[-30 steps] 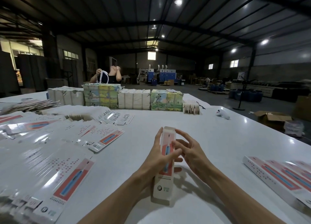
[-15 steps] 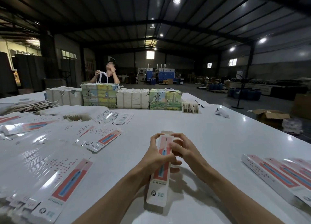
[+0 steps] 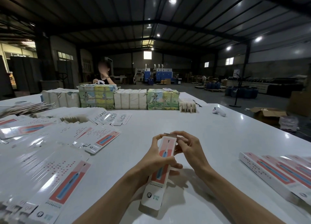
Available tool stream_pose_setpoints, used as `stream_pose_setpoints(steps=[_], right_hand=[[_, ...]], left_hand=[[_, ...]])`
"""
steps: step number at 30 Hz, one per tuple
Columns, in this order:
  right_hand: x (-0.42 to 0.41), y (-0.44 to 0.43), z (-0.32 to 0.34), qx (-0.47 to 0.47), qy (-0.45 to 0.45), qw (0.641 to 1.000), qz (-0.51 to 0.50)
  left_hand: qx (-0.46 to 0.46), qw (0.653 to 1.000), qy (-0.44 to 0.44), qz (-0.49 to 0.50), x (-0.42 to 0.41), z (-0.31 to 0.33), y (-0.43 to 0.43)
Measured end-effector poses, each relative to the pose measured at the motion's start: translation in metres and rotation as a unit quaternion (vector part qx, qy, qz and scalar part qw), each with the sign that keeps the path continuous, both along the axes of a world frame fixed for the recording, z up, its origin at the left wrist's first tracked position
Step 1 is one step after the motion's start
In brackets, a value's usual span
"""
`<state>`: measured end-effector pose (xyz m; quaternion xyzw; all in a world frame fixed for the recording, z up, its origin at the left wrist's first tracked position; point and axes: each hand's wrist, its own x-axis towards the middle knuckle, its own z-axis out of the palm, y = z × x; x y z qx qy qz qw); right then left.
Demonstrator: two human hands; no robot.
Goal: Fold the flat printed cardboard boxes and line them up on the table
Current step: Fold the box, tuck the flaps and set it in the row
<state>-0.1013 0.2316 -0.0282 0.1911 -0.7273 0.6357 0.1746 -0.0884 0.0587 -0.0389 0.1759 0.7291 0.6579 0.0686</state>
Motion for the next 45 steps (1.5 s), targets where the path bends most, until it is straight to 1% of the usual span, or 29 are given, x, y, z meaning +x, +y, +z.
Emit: stream_pose_setpoints(steps=[2,4,8,14,19,30,34,38,41,45], right_hand=[[0.001,-0.003,0.001,-0.017,-0.021,0.999,0.029],[0.001,-0.006,0.003,-0.05,-0.061,0.996,0.051],[-0.004,-0.002,0.005,-0.098,-0.133,0.985,0.051],[-0.005,0.007,0.007,-0.127,-0.18,0.974,0.058],[-0.005,0.008,0.009,-0.131,-0.191,0.971,0.059],[-0.012,0.012,0.006,-0.105,-0.187,0.974,0.073],[-0.008,0.009,0.006,-0.105,-0.19,0.969,0.116],[-0.001,0.001,0.005,-0.092,-0.157,0.971,0.155],[0.0,0.0,0.004,-0.082,-0.137,0.977,0.14],[-0.003,0.002,-0.002,-0.077,-0.132,0.979,0.131]], left_hand=[[0.01,1.0,0.001,0.011,-0.001,0.0,-0.001],[0.007,1.0,0.003,0.014,-0.002,-0.001,-0.002],[-0.034,0.999,0.008,-0.006,0.001,-0.001,-0.001],[-0.073,0.997,0.036,-0.01,0.004,0.0,-0.003],[-0.087,0.995,0.045,-0.001,0.002,-0.001,-0.002],[-0.074,0.996,0.041,-0.001,0.002,-0.002,-0.001],[-0.049,0.998,0.03,0.027,0.002,-0.001,-0.004],[-0.016,0.998,0.012,0.055,0.004,0.001,-0.005],[-0.009,0.998,0.008,0.054,0.006,0.0,-0.002],[-0.017,0.998,0.004,0.053,0.009,0.0,-0.001]])
